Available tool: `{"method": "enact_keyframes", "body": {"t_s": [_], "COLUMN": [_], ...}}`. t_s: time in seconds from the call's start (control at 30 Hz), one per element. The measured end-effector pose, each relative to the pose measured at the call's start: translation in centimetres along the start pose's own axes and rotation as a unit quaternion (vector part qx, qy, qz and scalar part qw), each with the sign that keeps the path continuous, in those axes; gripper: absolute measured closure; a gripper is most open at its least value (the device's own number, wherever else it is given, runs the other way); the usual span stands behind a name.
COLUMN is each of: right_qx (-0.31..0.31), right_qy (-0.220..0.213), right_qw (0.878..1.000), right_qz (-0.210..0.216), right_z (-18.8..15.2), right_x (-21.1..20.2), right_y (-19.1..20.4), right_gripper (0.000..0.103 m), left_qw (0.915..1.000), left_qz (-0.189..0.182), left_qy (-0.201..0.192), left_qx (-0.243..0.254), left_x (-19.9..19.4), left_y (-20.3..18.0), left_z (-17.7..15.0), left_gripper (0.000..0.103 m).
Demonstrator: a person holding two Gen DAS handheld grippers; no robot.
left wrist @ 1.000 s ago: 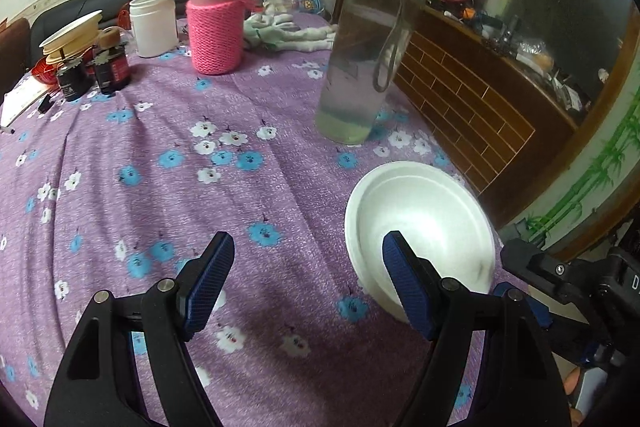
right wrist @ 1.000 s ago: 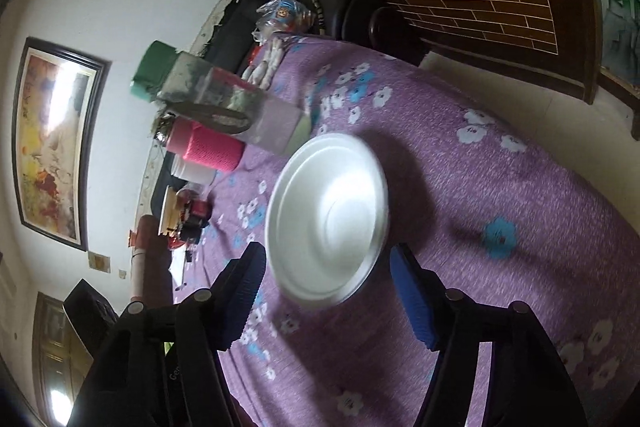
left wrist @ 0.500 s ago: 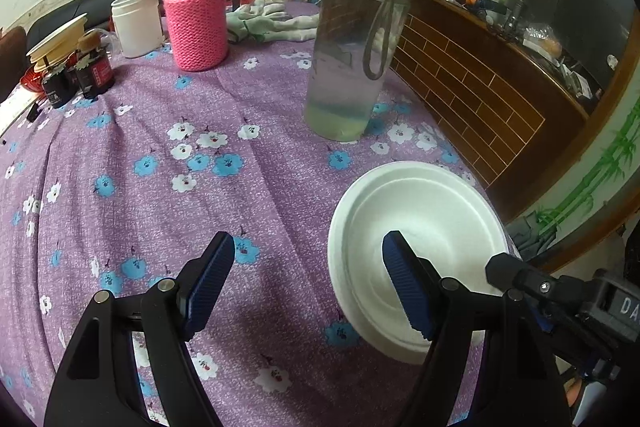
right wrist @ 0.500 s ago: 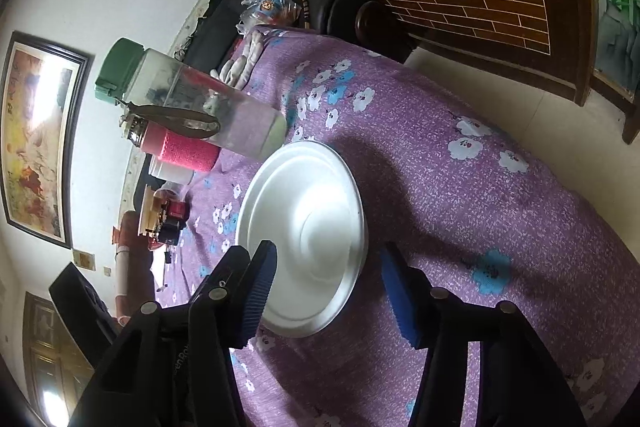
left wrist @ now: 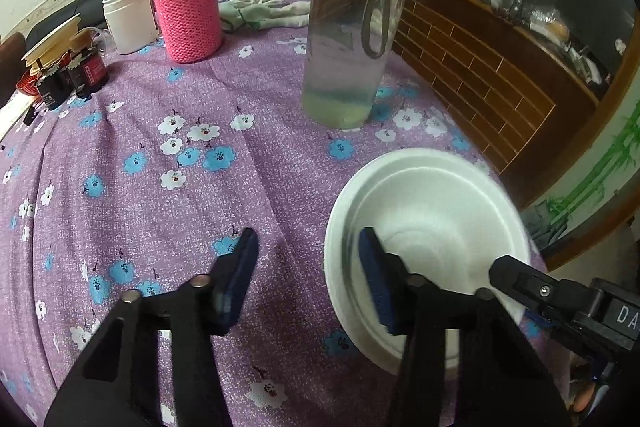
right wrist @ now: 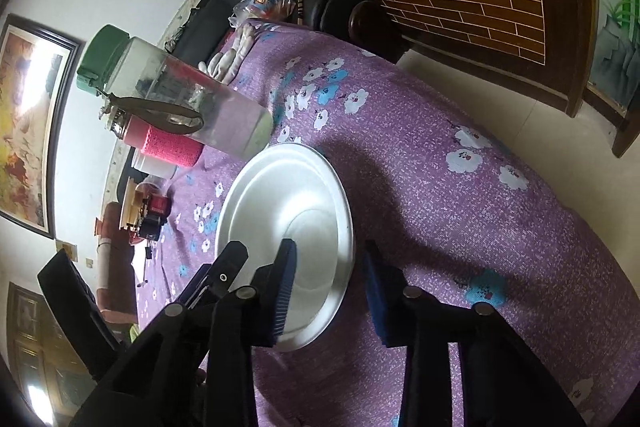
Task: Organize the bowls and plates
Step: 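Close both grippers on the rim of the small white foam bowl, then lift the small white bowl with both grippers and carry it to the stack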
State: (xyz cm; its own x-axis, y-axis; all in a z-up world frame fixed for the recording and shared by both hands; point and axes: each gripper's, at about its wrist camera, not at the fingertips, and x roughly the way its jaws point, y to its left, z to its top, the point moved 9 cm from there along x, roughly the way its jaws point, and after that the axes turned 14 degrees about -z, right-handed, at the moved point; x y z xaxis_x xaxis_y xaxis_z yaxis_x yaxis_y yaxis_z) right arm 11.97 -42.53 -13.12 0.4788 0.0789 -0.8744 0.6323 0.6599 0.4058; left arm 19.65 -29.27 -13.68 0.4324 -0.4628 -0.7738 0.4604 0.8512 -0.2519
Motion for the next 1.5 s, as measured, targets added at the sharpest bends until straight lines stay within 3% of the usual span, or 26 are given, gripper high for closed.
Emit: {"method": "enact_keyframes", "body": {"t_s": [0.07,0.27,0.4,0.97,1.5], "right_qx": [-0.003,-0.009,-0.017,-0.025,-0.066], "right_qy": [0.0,0.001,-0.003,-0.004,-0.008], "right_qw": [1.0,1.0,1.0,1.0,0.998], "right_qz": [-0.006,-0.009,-0.009,-0.014,-0.002], "right_z": [0.0,-0.2,-0.4,-0.9,-4.0], "right_x": [0.2,0.3,0.2,-0.2,-1.8], "right_y": [0.0,0.0,0.2,0.3,3.8], "right_gripper": [0.081,0.091,0.091,0.093,0.093], "left_qw": [1.0,0.9997,0.9995,0.9993,0.9996], "left_qz": [-0.001,-0.005,-0.006,0.0,0.017], "left_qy": [0.006,0.009,0.011,0.011,-0.014], "left_qx": [0.001,0.023,0.028,0.034,0.015], "left_x": [0.3,0.2,0.3,-0.4,-4.8], "left_y": [0.0,-1.2,-1.4,-1.3,2.1], "left_z": [-0.2,-0.4,-0.5,-0.7,-1.9], "left_gripper": [0.063,0.082,0.087,0.088,0.088]}}
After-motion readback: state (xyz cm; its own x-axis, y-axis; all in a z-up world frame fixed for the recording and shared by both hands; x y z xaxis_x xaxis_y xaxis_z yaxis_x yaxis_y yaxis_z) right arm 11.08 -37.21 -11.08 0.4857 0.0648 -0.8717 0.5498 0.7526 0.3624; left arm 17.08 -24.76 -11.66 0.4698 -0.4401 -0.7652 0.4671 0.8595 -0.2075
